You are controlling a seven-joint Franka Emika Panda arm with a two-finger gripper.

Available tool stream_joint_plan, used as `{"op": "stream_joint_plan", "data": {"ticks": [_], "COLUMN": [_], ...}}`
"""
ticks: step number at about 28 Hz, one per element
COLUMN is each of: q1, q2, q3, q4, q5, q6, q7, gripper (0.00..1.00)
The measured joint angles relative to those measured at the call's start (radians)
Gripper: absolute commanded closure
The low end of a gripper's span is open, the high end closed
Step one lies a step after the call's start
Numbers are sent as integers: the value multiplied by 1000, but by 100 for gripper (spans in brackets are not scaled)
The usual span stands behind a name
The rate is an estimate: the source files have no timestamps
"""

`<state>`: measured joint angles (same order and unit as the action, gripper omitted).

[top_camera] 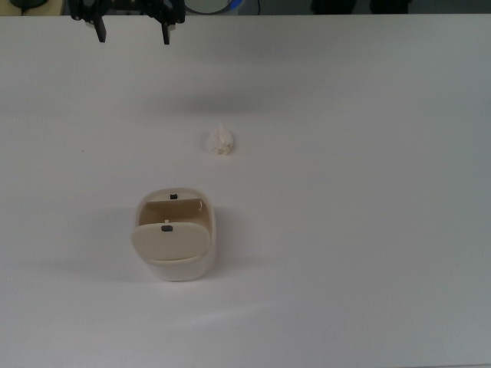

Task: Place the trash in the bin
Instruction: 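Lower the open gripper down onto the crumpled white paper ball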

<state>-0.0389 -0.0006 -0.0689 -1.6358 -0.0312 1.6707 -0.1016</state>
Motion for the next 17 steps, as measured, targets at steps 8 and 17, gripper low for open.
{"op": "stream_joint_plan", "data": {"ticks": [8, 17], "q1": [-1, 11], "q2": [8, 38], "q3": [-19, -8], "q4": [-1, -68], "q5": [26, 41], "q6": [-38, -64], "q7": [-11, -46], "gripper": [0, 0]}}
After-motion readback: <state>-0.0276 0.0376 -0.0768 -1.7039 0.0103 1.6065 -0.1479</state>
